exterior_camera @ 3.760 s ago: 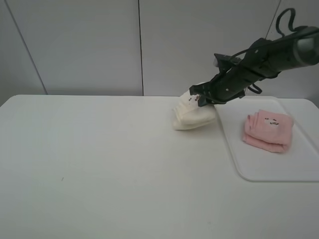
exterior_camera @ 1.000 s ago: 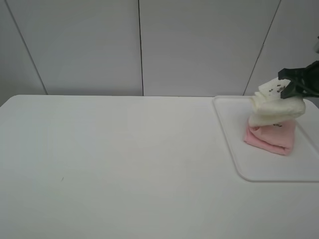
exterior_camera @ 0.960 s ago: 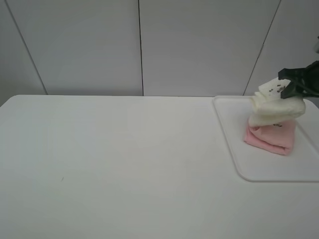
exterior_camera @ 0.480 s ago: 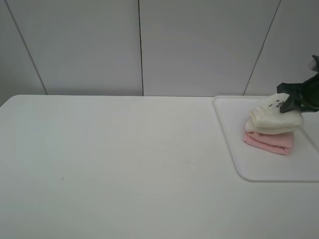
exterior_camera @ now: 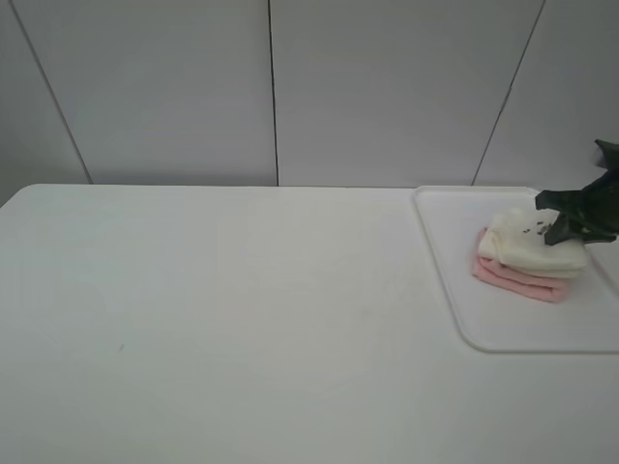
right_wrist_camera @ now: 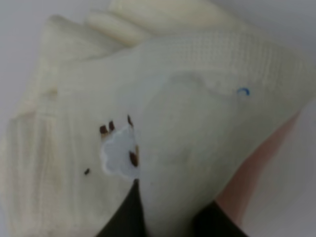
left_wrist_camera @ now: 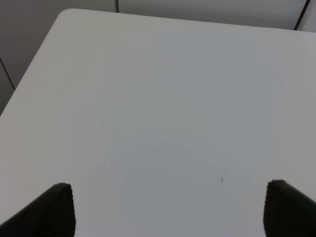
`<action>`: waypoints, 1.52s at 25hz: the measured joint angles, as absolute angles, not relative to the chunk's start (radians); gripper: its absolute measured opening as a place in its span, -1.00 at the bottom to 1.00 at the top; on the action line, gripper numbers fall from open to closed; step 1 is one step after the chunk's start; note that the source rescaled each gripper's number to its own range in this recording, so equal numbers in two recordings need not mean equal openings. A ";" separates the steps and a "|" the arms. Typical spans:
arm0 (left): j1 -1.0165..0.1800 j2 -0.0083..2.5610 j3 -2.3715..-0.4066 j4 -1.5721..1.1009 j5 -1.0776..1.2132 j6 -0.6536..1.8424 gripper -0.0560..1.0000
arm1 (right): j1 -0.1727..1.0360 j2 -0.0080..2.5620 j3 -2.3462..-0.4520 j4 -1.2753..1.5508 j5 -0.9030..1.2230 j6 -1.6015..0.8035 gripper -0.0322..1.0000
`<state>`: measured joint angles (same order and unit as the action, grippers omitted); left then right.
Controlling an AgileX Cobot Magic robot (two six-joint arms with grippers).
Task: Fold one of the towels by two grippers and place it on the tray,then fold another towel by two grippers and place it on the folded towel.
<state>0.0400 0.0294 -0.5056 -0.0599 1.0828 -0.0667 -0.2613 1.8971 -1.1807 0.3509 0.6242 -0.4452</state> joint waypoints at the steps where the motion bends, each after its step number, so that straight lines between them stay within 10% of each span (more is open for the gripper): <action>1: 0.040 0.029 -0.506 -0.060 1.083 -0.067 0.87 | -0.261 1.908 -1.181 0.351 0.622 -0.445 -0.83; 6: 0.040 0.029 -0.506 -0.060 1.083 -0.067 0.87 | -0.261 1.923 -1.181 0.351 0.614 -0.445 -0.64; 15: 0.040 0.029 -0.506 -0.060 1.083 -0.067 0.87 | -0.261 1.926 -1.181 0.395 0.614 -0.426 0.55; 38: 0.040 0.029 -0.506 -0.060 1.083 -0.067 0.87 | -0.256 1.732 -1.181 0.423 0.600 -0.423 0.62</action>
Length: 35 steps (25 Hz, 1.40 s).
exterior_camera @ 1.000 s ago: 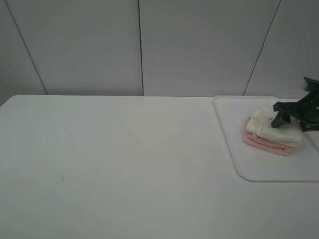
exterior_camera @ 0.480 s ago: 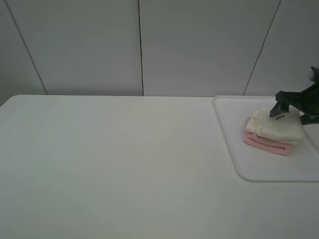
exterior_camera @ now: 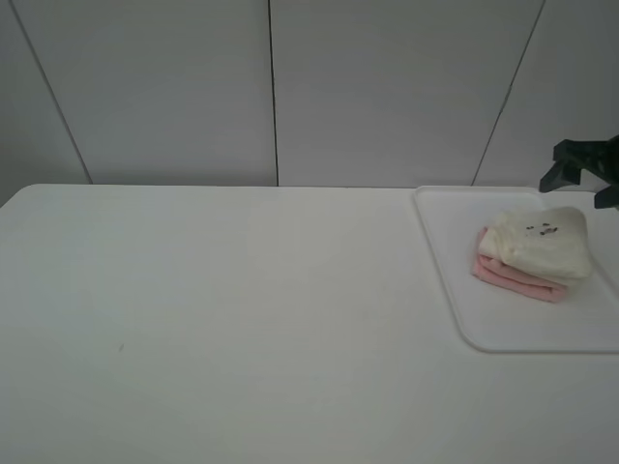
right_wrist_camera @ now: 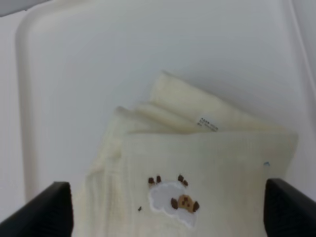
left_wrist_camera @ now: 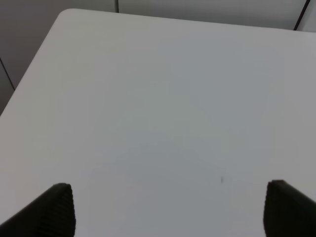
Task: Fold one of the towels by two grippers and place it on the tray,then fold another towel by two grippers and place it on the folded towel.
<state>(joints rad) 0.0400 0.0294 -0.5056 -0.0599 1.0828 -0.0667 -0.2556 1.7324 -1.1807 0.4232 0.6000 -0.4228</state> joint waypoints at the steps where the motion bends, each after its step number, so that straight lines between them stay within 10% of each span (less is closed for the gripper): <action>1: 0.040 0.029 -0.506 -0.060 1.083 -0.067 0.87 | -0.251 1.732 -1.181 0.428 0.608 -0.423 0.62; 35: 0.040 0.029 -0.506 -0.060 1.083 -0.067 0.87 | -0.210 2.012 -1.187 0.463 0.412 -0.445 0.62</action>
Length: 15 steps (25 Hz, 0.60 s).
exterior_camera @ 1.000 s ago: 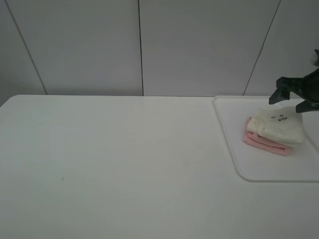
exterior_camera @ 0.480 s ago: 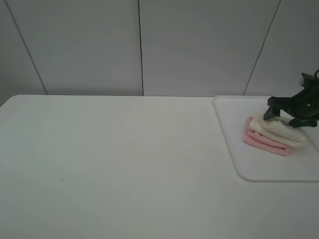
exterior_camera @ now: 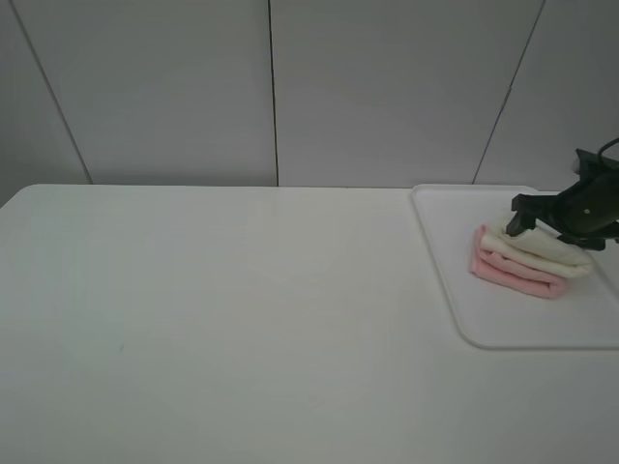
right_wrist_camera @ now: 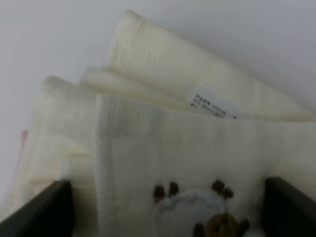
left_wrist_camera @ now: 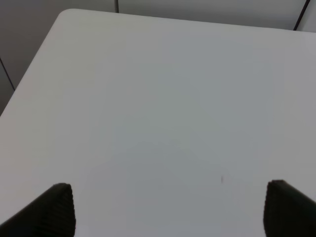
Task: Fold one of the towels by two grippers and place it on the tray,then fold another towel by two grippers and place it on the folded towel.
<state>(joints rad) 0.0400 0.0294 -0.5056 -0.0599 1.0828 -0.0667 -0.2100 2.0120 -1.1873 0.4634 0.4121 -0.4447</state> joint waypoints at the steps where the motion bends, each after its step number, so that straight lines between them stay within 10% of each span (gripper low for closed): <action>1: 0.040 0.029 -0.506 -0.060 1.083 -0.067 0.87 | -0.208 2.013 -1.190 0.463 0.411 -0.445 0.62; 15: 0.040 0.029 -0.506 -0.060 1.083 -0.067 0.87 | -0.203 1.896 -1.186 0.471 0.496 -0.445 0.62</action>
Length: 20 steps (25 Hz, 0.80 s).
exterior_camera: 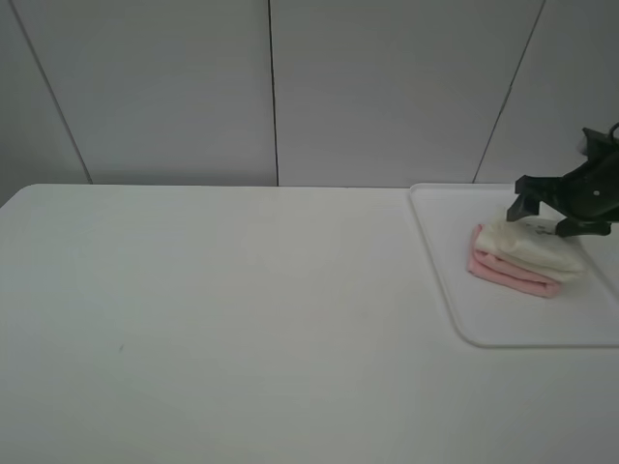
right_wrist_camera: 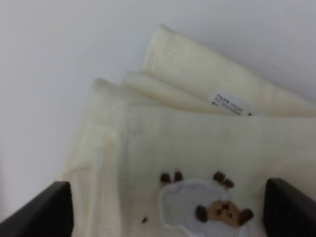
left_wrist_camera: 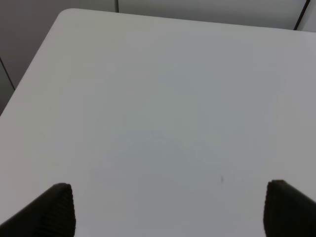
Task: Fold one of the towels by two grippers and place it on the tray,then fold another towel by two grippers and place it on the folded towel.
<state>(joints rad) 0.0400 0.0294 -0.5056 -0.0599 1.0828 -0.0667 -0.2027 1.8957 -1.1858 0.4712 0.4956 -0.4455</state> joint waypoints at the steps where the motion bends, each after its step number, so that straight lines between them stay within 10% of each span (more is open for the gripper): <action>1: 0.040 0.029 -0.506 -0.060 1.083 -0.067 0.87 | -0.203 1.885 -1.186 0.471 0.502 -0.445 0.62; 20: 0.040 0.029 -0.506 -0.060 1.083 -0.067 0.87 | -0.091 1.459 -1.183 0.296 0.858 -0.454 0.62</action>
